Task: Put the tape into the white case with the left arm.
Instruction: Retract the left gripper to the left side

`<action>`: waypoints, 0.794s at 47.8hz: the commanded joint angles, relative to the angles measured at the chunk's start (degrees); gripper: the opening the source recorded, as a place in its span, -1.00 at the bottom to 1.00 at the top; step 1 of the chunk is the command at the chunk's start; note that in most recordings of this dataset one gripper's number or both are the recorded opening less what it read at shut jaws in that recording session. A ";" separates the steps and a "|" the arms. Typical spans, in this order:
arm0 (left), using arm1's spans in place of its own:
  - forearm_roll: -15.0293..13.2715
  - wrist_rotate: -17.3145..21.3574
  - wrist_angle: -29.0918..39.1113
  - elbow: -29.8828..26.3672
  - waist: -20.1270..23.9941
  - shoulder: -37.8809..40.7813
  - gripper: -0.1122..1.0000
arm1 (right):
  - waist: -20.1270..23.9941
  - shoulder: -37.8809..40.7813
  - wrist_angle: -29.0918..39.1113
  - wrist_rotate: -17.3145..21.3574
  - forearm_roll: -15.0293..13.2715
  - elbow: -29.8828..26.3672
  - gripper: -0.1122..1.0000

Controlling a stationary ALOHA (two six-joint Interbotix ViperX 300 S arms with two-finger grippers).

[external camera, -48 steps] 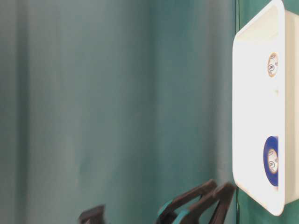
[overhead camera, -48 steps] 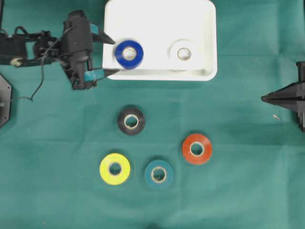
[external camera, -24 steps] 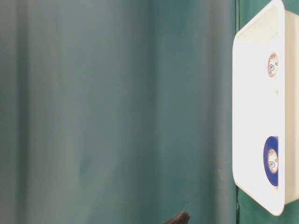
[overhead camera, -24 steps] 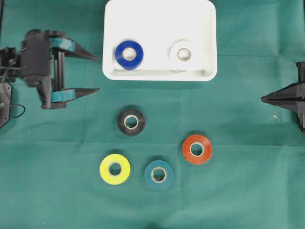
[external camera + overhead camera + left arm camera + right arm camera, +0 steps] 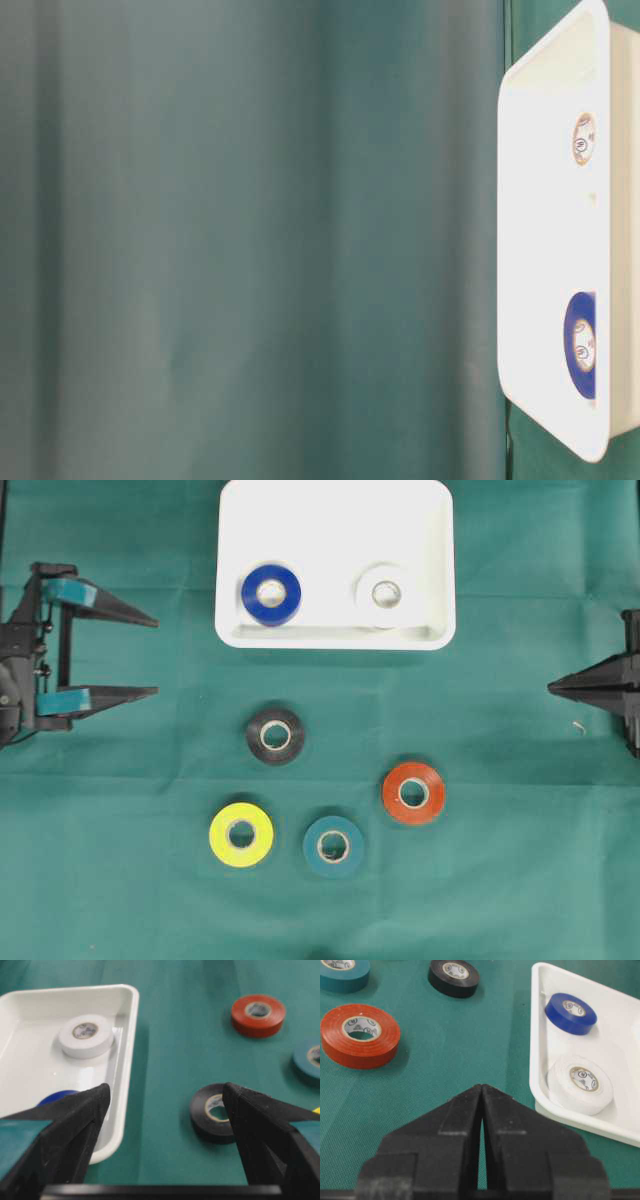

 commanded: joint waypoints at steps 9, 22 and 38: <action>-0.09 -1.49 -0.62 2.64 -1.05 -5.36 0.91 | 0.00 0.53 -0.53 0.00 -0.53 0.88 -0.97; -0.09 -1.49 -0.53 3.08 -1.41 -6.94 0.91 | -0.09 0.44 -0.53 0.00 -0.53 0.88 -0.97; -0.09 -1.49 -0.70 2.46 -1.49 -3.87 0.91 | -0.09 0.53 -0.53 0.00 -0.53 0.88 -0.97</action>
